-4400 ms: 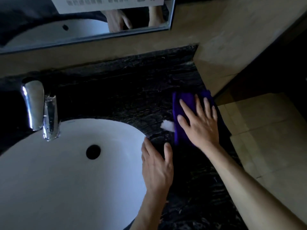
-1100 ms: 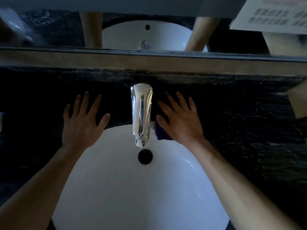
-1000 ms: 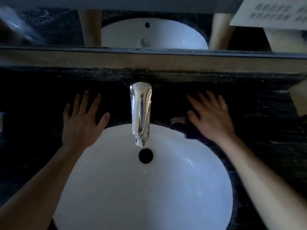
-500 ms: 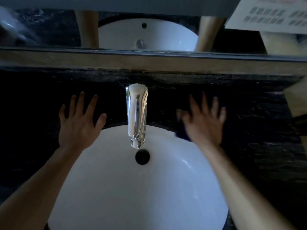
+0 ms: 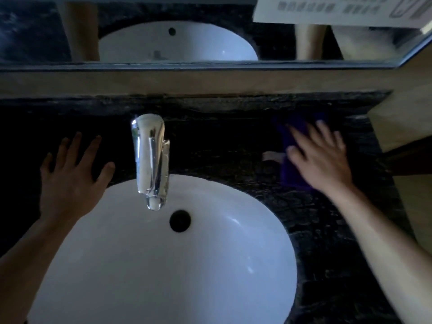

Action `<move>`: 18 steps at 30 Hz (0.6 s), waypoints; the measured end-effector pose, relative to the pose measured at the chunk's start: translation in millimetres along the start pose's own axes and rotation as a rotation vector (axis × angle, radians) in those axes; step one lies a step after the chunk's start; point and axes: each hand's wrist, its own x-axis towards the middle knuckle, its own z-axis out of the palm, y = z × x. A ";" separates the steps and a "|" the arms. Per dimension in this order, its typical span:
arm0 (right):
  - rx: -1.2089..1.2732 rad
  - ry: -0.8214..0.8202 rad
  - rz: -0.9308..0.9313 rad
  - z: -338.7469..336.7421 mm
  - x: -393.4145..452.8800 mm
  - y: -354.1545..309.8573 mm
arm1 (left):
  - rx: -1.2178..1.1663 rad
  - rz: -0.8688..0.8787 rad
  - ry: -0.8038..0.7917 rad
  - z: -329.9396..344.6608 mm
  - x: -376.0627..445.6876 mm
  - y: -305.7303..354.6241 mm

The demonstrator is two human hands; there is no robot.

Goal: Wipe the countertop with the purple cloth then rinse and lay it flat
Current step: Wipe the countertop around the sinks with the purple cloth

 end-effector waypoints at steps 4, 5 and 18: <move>0.134 -0.059 0.337 -21.4 -0.5 92.6 | -0.020 0.002 -0.103 5.9 1.3 -13.6; 0.191 -0.095 0.402 -24.6 -0.4 103.5 | -0.063 -0.029 -0.159 6.6 1.7 -15.0; -0.071 0.008 -0.067 8.0 -96.3 -60.0 | -0.107 -0.049 -0.178 7.2 2.7 -14.7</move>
